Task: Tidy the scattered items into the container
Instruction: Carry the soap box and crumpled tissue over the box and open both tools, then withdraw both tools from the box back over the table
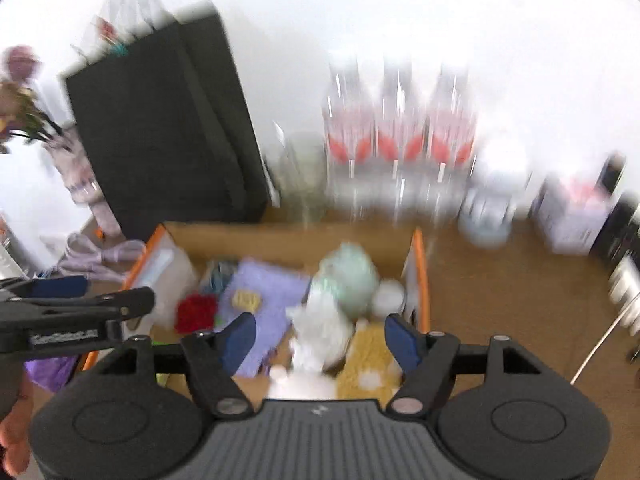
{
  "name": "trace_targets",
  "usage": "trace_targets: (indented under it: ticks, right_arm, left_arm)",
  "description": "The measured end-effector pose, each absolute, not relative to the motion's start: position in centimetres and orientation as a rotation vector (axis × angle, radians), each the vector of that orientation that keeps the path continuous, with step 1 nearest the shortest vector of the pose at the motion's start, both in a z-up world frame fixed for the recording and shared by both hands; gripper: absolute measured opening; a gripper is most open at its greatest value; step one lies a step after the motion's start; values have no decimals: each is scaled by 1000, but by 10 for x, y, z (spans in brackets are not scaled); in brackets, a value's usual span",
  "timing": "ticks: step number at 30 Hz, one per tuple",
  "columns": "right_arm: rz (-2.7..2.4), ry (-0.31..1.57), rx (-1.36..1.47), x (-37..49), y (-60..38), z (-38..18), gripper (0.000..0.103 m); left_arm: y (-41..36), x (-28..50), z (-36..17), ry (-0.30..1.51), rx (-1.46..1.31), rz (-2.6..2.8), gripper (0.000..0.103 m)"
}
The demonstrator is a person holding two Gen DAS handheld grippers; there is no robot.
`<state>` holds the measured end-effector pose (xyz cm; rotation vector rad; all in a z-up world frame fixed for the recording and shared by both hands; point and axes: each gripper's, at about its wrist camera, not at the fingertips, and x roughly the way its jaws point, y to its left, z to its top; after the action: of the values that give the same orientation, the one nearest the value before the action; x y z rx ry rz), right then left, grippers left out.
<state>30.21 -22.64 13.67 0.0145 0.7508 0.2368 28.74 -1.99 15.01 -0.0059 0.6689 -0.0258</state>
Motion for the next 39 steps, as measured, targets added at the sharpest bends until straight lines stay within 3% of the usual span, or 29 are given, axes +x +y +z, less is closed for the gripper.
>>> trace_targets:
  ticks: [1, 2, 3, 4, 8, 14, 21, 23, 27, 32, 34, 36, 37, 39]
  right_arm:
    - [217, 611, -36, 279, -221, 137, 71]
    - [205, 489, -89, 258, -215, 133, 79]
    - [203, 394, -133, 239, -211, 128, 87]
    - [205, 349, -150, 225, -207, 122, 87]
    - [213, 342, -94, 195, -201, 112, 86]
    - [217, 331, -94, 126, -195, 111, 87]
    - [132, 306, -51, -42, -218, 49, 92]
    - [144, 316, -37, -77, -226, 34, 91]
    - [158, 322, -82, -109, -227, 22, 91]
    - [191, 342, -47, -85, -228, 27, 86]
    - [202, 354, -41, -70, -230, 29, 80]
    - [195, 366, -36, -49, -233, 28, 76]
    - [189, 376, -19, -35, -236, 27, 76]
    - [187, 411, 22, -9, -242, 25, 62]
  left_arm:
    - [-18, 264, 150, 545, -14, -58, 101]
    - [-15, 241, 149, 423, -26, -90, 102]
    - [-12, 227, 147, 372, -41, -88, 101]
    - [-8, 215, 144, 345, -74, -78, 101]
    - [3, 182, 143, 288, -158, -65, 101]
    - [-3, 102, 142, 184, 9, -14, 103]
    - [11, -66, 65, 231, -118, 110, 103]
    - [8, -98, 44, 318, -159, 68, 103]
    - [1, -106, 31, 386, -80, 31, 103]
    - [-1, -86, 36, 367, -68, 22, 103]
    - [-4, -74, 34, 372, -48, 13, 98]
    - [-8, -55, 32, 371, -24, -18, 72]
    - [-13, -45, 30, 376, -19, -37, 67]
    - [-21, -10, 29, 410, -10, -106, 54]
